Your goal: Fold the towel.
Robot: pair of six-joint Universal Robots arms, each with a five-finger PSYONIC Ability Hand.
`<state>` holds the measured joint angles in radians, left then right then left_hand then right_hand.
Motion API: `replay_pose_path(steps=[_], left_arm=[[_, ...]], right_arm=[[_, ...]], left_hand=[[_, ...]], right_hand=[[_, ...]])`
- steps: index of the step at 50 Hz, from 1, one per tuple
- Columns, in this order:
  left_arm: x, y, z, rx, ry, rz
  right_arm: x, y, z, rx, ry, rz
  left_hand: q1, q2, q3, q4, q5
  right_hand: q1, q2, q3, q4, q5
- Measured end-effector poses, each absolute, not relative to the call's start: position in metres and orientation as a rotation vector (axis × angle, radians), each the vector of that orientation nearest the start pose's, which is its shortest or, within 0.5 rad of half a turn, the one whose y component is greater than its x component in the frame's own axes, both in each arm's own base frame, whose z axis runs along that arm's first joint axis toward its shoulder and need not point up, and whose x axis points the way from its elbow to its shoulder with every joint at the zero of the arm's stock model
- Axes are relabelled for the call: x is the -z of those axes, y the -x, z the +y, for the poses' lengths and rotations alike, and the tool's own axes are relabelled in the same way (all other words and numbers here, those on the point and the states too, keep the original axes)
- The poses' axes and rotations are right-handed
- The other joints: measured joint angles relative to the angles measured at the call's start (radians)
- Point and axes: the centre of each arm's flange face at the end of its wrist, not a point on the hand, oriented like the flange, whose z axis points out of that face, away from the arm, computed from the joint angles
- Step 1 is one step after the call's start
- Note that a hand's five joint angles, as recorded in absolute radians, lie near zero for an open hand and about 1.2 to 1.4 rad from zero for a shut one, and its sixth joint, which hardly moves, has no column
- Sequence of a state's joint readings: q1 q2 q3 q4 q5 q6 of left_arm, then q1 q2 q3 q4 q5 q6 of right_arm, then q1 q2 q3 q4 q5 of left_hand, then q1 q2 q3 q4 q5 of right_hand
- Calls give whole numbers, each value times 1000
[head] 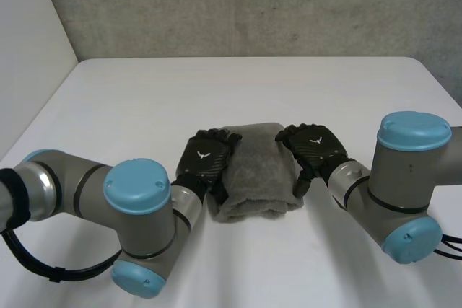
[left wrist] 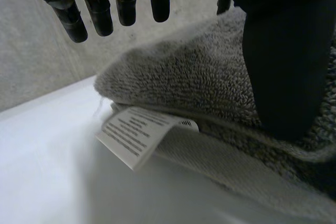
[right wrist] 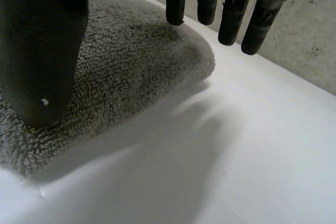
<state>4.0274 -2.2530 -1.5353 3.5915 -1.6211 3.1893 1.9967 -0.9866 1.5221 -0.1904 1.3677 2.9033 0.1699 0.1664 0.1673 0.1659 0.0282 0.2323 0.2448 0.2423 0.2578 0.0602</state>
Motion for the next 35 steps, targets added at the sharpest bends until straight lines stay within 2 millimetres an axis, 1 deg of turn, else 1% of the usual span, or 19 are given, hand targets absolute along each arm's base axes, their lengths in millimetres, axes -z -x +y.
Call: replay_pose_path(steps=[2, 4, 6, 7, 8, 9, 10, 11, 12, 13, 14, 15, 17, 18, 21, 22, 24, 27, 35], left_arm=[[-111, 350, -227, 2148, -940, 2600], [-115, 350, -228, 2146, -940, 2600], [-123, 351, -229, 2160, -935, 2592], [-131, 351, -229, 2178, -929, 2582], [-141, 350, -230, 2205, -919, 2567], [-155, 349, -231, 2246, -903, 2543], [-162, 349, -232, 2267, -894, 2531], [-178, 347, -233, 2316, -872, 2500], [-186, 345, -234, 2339, -861, 2485], [-203, 342, -235, 2388, -833, 2451], [-222, 337, -237, 2443, -798, 2410], [-230, 334, -237, 2464, -783, 2393], [-261, 322, -240, 2536, -716, 2328], [-270, 318, -240, 2552, -697, 2312], [-302, 299, -242, 2593, -613, 2256], [-305, 296, -242, 2594, -603, 2252], [-318, 286, -243, 2584, -566, 2246], [-327, 277, -242, 2549, -538, 2263], [-331, 268, -240, 2484, -505, 2301]], right_arm=[[-136, -291, -279, 1621, 929, 2178], [-139, -290, -280, 1620, 929, 2181], [-148, -289, -281, 1633, 926, 2176], [-155, -289, -281, 1644, 922, 2172], [-164, -288, -281, 1661, 917, 2164], [-175, -286, -281, 1687, 909, 2153], [-181, -285, -281, 1699, 905, 2147], [-194, -282, -281, 1732, 892, 2132], [-201, -281, -281, 1750, 885, 2122], [-213, -278, -280, 1783, 870, 2107], [-230, -274, -279, 1831, 847, 2083], [-236, -272, -279, 1850, 836, 2074], [-262, -264, -277, 1932, 778, 2041], [-269, -262, -277, 1952, 761, 2034], [-301, -245, -275, 2055, 653, 2018], [-305, -243, -275, 2065, 638, 2020], [-319, -233, -275, 2101, 581, 2034], [-330, -223, -275, 2121, 533, 2062], [-338, -217, -273, 2128, 510, 2082]], left_hand=[[0, 0, 0, 0, 0], [0, 0, 0, 0, 0], [0, 0, 0, 0, 0], [0, 0, 0, 0, 0], [0, 0, 0, 0, 0], [0, 0, 0, 0, 0], [0, 0, 0, 0, 0], [0, 0, 0, 0, 0], [0, 0, 0, 0, 0], [0, 0, 0, 0, 0], [0, 0, 0, 0, 0], [0, 0, 0, 0, 0], [0, 0, 0, 0, 0], [0, 0, 0, 0, 0], [0, 0, 0, 0, 0], [0, 0, 0, 0, 0], [0, 0, 0, 0, 0], [0, 0, 0, 0, 0], [0, 0, 0, 0, 0]], right_hand=[[0, 0, 0, 0, 0], [0, 0, 0, 0, 0], [0, 0, 0, 0, 0], [0, 0, 0, 0, 0], [0, 0, 0, 0, 0], [0, 0, 0, 0, 0], [0, 0, 0, 0, 0], [0, 0, 0, 0, 0], [0, 0, 0, 0, 0], [0, 0, 0, 0, 0], [0, 0, 0, 0, 0], [0, 0, 0, 0, 0], [-1, 0, 0, 0, 0], [-3, 0, 0, 0, 0], [-4, 0, 0, 0, 0], [-4, 0, 0, 0, 0], [-4, 0, 0, 0, 0], [-4, 0, 0, 0, 0], [-4, 0, 0, 0, 0]])
